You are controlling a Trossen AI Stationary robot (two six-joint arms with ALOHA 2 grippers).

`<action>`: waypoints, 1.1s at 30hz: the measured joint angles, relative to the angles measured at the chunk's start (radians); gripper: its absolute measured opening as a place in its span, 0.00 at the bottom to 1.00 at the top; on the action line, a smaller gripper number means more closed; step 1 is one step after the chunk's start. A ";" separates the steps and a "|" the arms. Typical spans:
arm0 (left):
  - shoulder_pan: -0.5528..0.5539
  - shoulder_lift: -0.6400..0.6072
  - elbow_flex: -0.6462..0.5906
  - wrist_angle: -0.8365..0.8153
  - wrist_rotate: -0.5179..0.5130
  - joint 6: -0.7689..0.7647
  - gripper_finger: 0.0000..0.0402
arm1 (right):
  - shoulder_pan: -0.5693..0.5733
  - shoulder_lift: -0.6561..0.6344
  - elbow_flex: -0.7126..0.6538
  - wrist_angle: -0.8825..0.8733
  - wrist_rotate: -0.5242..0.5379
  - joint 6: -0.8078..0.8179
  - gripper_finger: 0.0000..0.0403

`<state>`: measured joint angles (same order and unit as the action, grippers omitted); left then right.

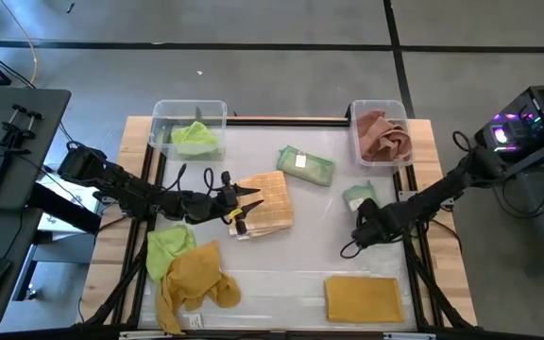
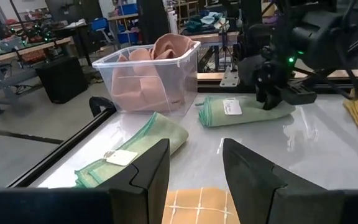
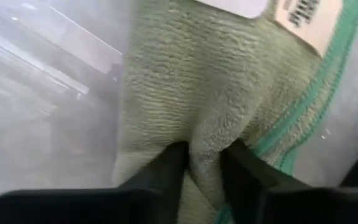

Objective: Sort towels by color in basket
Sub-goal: Put the right green microfiber towel into the left transparent bin

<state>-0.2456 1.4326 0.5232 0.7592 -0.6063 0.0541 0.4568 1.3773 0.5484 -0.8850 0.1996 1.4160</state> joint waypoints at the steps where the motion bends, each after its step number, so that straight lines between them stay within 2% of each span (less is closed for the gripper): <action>1: 0.000 0.000 0.000 0.002 0.001 0.000 0.34 | 0.003 0.000 -0.001 0.011 0.012 -0.008 0.17; 3: -0.003 0.000 0.000 0.000 0.000 -0.015 0.34 | 0.020 0.000 -0.007 0.061 0.093 -0.042 0.07; 5: -0.003 0.000 0.000 -0.001 0.000 -0.034 0.34 | 0.047 0.003 -0.015 0.185 0.215 -0.098 0.03; 9: -0.003 0.000 0.000 0.002 0.000 -0.043 0.34 | 0.116 0.010 -0.052 0.549 0.436 -0.253 0.07; 14: -0.004 0.008 0.000 0.023 0.003 -0.061 0.34 | 0.136 0.010 -0.112 0.976 0.676 -0.537 0.02; 17: -0.005 0.037 0.000 0.066 0.038 -0.060 0.34 | 0.134 0.010 -0.115 1.149 0.819 -0.712 0.03; 19: -0.006 0.068 0.000 0.125 0.068 -0.052 0.34 | 0.125 0.009 -0.116 1.253 0.870 -0.830 0.03; 22: -0.006 0.135 0.000 0.238 0.140 -0.042 0.34 | 0.109 0.008 -0.116 1.397 0.864 -0.998 0.02; 25: -0.006 0.211 0.000 0.370 0.202 -0.042 0.34 | 0.099 0.008 -0.116 1.525 0.789 -1.129 0.01; 29: -0.001 0.310 0.000 0.549 0.242 -0.020 0.34 | 0.076 0.008 -0.115 1.650 0.627 -1.231 0.02; 33: 0.005 0.391 0.041 0.638 0.391 0.091 0.35 | 0.036 0.007 -0.114 1.706 0.458 -1.250 0.02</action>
<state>-0.2405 1.8234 0.5646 1.3969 -0.2152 0.1449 0.4930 1.3846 0.4339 0.8209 0.6575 0.1661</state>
